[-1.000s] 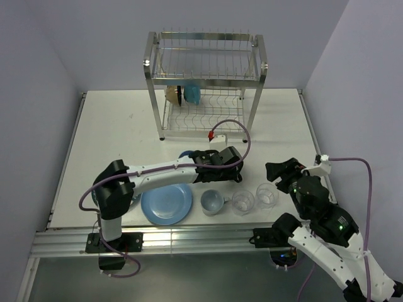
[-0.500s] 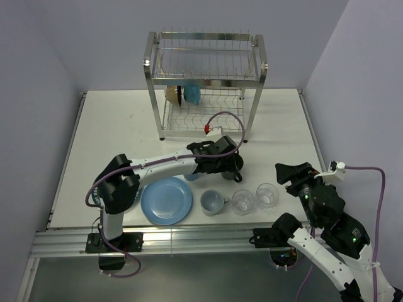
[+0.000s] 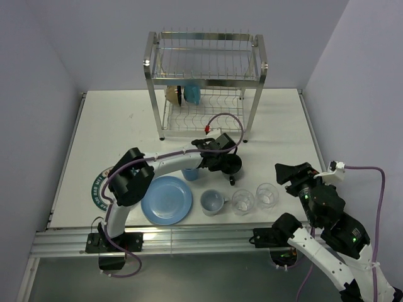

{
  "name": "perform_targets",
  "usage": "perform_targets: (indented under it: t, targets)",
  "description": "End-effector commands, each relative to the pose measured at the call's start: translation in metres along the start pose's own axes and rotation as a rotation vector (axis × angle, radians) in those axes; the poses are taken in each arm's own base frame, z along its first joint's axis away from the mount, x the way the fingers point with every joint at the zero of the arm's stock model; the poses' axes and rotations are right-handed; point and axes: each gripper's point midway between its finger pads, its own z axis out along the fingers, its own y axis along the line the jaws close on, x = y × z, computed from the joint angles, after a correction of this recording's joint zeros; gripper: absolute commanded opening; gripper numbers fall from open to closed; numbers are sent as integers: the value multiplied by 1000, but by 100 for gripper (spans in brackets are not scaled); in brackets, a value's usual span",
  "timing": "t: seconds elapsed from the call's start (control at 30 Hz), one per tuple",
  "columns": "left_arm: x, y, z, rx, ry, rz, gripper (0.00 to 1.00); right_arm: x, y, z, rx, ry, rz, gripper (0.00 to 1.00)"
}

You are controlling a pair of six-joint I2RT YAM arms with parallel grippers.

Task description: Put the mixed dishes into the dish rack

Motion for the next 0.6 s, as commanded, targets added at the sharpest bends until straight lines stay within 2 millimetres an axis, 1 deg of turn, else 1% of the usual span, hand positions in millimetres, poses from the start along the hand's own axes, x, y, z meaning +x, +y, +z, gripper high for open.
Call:
perform_targets:
  t: [0.0, 0.07, 0.1, 0.13, 0.17, 0.2, 0.23, 0.27, 0.3, 0.33, 0.37, 0.4, 0.43, 0.47, 0.5, 0.53, 0.57]
  targets:
    - [-27, -27, -23, 108, -59, -8, 0, -8, 5, -3, -4, -8, 0, 75]
    - [-38, -33, -35, 137, -84, 8, 0, -5, 9, -2, -15, 11, -4, 75]
    - [-49, -39, -49, 165, -103, 5, 0, -1, 14, 0, -27, 33, -22, 75]
    - [-54, -41, -55, 187, -102, 8, 0, 7, 25, -1, -74, 81, -27, 76]
    - [-59, -44, -64, 217, -108, 10, 0, 12, 31, 0, -93, 111, -41, 76]
    - [-69, -51, -83, 291, -134, -5, 0, 19, 38, 3, -106, 151, -56, 76]
    - [-71, -57, -94, 363, -113, -18, 0, 27, 52, 1, -169, 202, -52, 78]
    - [-73, -54, -113, 426, -120, -36, 0, 35, 58, 2, -200, 232, -68, 78]
    - [-85, -69, -133, 547, -163, -55, 0, 35, 72, 2, -261, 234, -50, 79]
    - [-91, -70, -146, 610, -173, -72, 0, 40, 82, -3, -324, 270, -43, 79]
    - [-93, -78, -180, 725, -167, -90, 0, 46, 86, -4, -357, 288, -44, 79]
    - [-86, -70, -181, 752, -154, -102, 0, 44, 98, -7, -415, 283, -30, 79]
    - [-96, -79, -201, 848, -187, -132, 0, 49, 105, -11, -457, 314, -25, 78]
    - [-97, -80, -227, 922, -190, -134, 0, 53, 108, -11, -472, 330, -11, 78]
    - [-89, -73, -225, 941, -176, -144, 0, 54, 113, -13, -495, 337, -5, 78]
    - [-96, -79, -247, 1039, -201, -172, 0, 51, 124, -16, -550, 332, 15, 78]
    - [-87, -72, -254, 1078, -184, -181, 0, 59, 127, -20, -585, 371, 33, 77]
